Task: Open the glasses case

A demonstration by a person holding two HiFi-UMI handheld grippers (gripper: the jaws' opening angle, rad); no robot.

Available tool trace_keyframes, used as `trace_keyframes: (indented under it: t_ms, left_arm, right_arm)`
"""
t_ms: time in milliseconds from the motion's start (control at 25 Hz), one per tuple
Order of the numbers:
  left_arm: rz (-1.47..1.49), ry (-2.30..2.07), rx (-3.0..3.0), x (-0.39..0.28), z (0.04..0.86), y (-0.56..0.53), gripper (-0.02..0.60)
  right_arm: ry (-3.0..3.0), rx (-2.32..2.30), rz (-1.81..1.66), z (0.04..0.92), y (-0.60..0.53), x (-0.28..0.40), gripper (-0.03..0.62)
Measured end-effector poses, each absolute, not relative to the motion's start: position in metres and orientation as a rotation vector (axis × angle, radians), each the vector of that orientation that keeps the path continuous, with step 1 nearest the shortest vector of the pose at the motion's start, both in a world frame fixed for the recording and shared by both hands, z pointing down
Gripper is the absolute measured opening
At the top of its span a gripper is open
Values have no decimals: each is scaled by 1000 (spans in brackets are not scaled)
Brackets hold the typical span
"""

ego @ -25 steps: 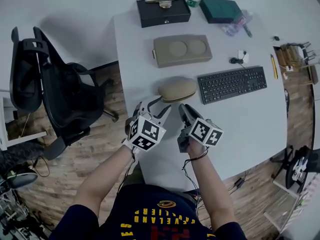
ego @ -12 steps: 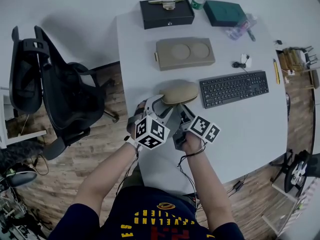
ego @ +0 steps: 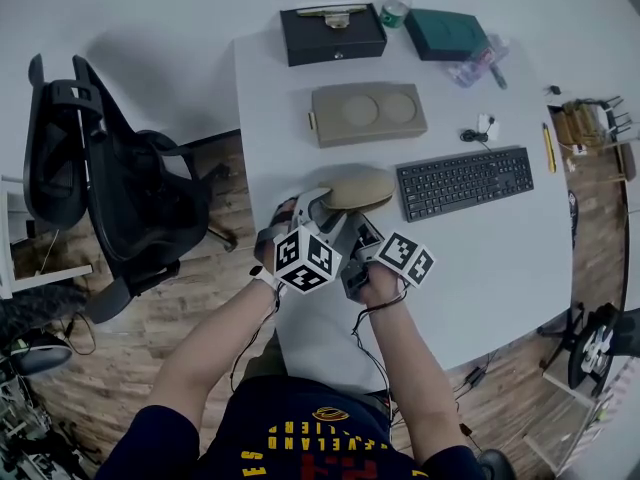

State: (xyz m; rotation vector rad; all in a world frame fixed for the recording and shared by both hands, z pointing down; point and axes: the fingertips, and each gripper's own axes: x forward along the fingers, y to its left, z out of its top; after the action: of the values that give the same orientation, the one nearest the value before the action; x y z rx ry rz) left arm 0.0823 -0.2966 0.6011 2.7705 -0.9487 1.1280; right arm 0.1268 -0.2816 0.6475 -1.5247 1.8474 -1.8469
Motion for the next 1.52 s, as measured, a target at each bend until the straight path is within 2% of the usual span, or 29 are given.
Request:
trace_keyframes:
  t_ms: [600,1520]
  left_arm:
    - [982,-1078,2723,63,566,-339,202]
    - [932,-1144,2594,41,577,-392,202]
  right_arm:
    - [1835,-1525,-1841,647,-281,127,71]
    - [1844,-1524,-1837,647,-280,127,71]
